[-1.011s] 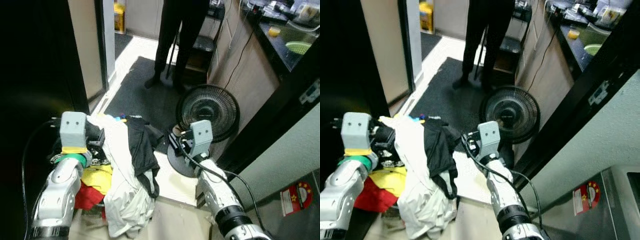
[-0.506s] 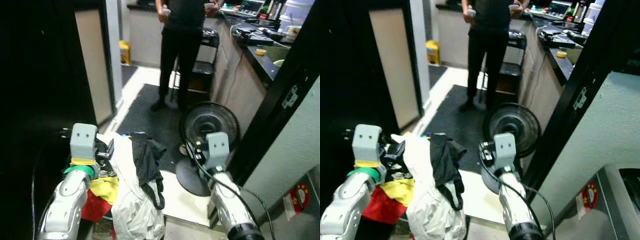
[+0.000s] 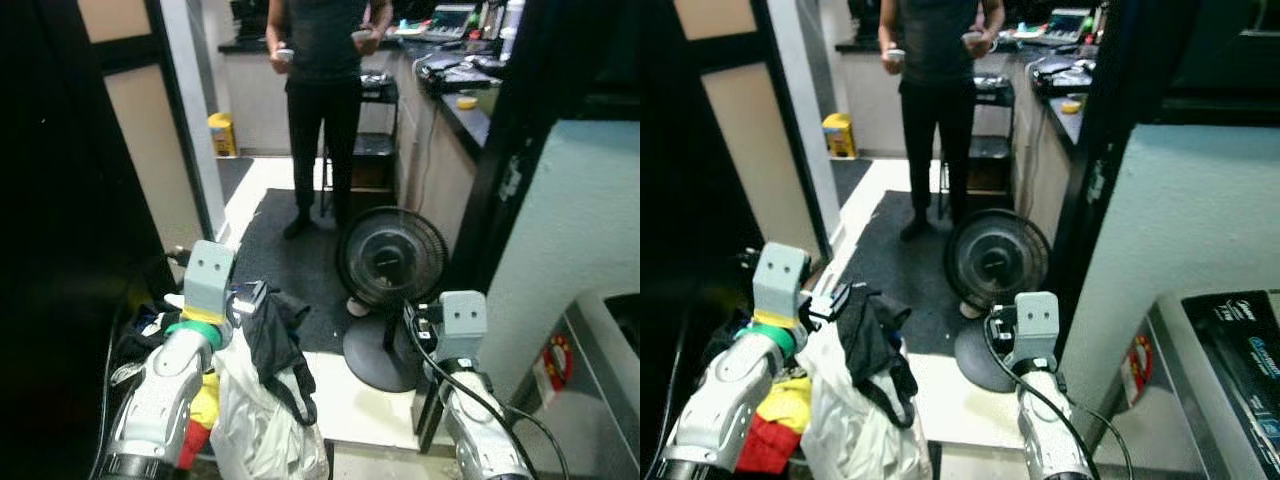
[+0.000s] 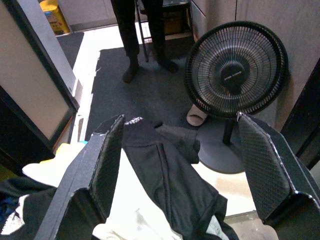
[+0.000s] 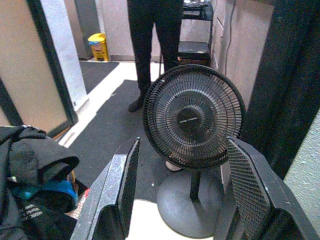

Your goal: Clothes washing

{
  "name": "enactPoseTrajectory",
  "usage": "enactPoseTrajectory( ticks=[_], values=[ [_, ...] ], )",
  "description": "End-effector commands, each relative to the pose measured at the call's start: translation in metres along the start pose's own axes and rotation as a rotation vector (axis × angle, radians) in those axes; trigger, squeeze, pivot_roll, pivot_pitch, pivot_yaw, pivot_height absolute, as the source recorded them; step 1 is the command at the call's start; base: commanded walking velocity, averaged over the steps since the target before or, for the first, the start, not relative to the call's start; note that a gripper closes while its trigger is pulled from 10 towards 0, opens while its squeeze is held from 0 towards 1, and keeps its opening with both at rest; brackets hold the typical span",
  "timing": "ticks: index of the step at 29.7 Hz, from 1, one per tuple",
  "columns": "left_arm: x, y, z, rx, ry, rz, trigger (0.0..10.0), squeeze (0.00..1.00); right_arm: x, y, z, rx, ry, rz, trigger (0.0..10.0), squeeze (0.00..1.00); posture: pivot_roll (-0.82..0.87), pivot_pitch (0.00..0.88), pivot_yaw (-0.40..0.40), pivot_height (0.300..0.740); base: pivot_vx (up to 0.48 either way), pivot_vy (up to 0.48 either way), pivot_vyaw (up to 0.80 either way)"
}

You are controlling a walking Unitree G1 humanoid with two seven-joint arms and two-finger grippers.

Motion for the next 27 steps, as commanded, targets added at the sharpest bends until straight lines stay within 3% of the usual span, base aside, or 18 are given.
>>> enactPoseTrajectory(
  ticks=[1, 16, 25, 27],
  values=[
    [-0.007, -0.003, 0.006, 0.027, 0.003, 0.016, 10.0, 0.0, -0.003, 0.003, 0.014, 0.035, 0.007, 0.013, 10.0, 0.0, -0.07, 0.034, 0.08, 0.74, 0.0, 0.0, 0.0],
    [-0.011, -0.006, 0.011, 0.068, 0.021, 0.016, 10.0, 0.0, -0.008, 0.004, 0.039, 0.133, -0.003, 0.043, 10.0, 0.0, -0.04, 0.036, 0.045, 0.74, 0.0, 0.0, 0.0],
    [-0.012, -0.007, 0.012, 0.088, 0.035, 0.019, 10.0, 0.0, -0.011, 0.002, 0.044, 0.151, -0.001, 0.053, 10.0, 0.0, -0.04, 0.037, 0.043, 0.74, 0.0, 0.0, 0.0],
    [-0.013, -0.005, 0.013, 0.105, 0.041, 0.027, 10.0, 0.0, -0.012, 0.001, 0.048, 0.165, -0.023, 0.055, 10.0, 0.0, -0.04, 0.038, 0.042, 0.74, 0.367, 0.0, 0.79]
  ],
)
Point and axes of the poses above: a point about 5 cm out from each wrist's last joint towards the gripper, its own y axis pointing out of the wrist towards the gripper, its own x axis along the axis of the wrist's last joint, z = x × y, the point moved 3 cm from there along y, pointing out of the wrist towards the gripper, and after that the axes turned 14 degrees about y, right-handed, at the moved point
